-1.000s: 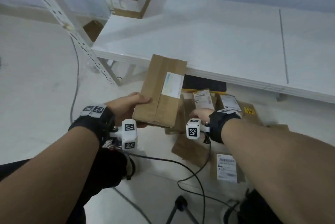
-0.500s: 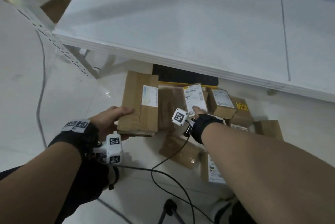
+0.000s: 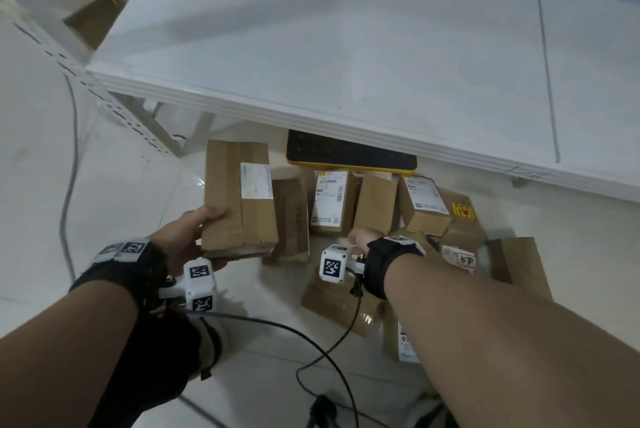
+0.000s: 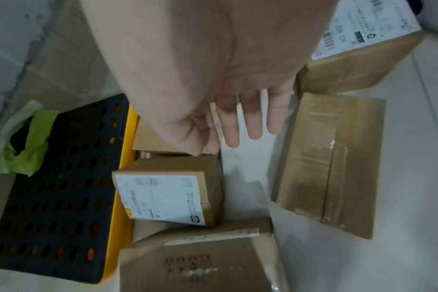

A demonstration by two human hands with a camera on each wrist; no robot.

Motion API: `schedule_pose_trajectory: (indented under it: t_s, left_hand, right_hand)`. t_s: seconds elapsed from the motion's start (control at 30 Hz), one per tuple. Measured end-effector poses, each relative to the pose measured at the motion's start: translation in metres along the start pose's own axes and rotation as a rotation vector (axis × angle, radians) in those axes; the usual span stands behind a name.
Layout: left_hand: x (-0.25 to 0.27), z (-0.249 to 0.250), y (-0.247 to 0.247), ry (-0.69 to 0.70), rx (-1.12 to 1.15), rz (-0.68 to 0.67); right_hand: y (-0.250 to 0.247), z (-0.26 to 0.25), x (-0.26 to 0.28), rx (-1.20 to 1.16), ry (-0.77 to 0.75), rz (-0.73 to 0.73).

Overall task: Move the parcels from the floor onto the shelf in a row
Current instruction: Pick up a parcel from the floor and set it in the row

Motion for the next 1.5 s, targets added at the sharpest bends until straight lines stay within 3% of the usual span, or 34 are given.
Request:
schedule_pose_trajectory:
  t_s: [0.33,0.47,0.7,0.83,1.13,1.4,1.5]
  left_hand:
    - [-0.027,-0.033,-0.019,-0.015,0.163,0.061]
    - [-0.034,-0.039,-0.002,-0.026,0.271,0.006]
    - [-0.040,-0.034,0.022,0.001,0.378,-0.060]
    - [-0.034,-0.029,0.023,0.029,0.384,-0.041]
    - [-0.046,0.010,-0.001,0.123,0.382,0.024]
    - [-0.058,0.010,0.020,0.039,0.264,-0.029]
    - [-0.054,0.002,0.018,0.034,0.287,-0.017]
  right_hand:
    - [0.055,-0.018,-0.001,-0.068,0.006,-0.093]
    - [0.069,-0.026,-0.003,-0.053,-0.009,-0.093]
    - [0.105,-0.035,0.013,-0.003,-0.028,-0.231]
    - [0.102,-0.051,0.011,0.030,-0.104,-0.159]
    - [0.087,-0.038,-0.001,-0.200,0.044,-0.149]
    - [0.102,-0.038,-0.019,-0.221,0.094,-0.188]
    - [0.105,-0.037,-0.019,-0.162,0.043,-0.201]
Point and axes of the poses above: each hand's wrist, its own x-axis away from the middle knuckle, its own y-axis out of the palm, z = x × y, the point moved 9 cm from there along -x, towards the middle knuckle, and after that the axes turned 4 degrees about -z, right-handed, at the moved point
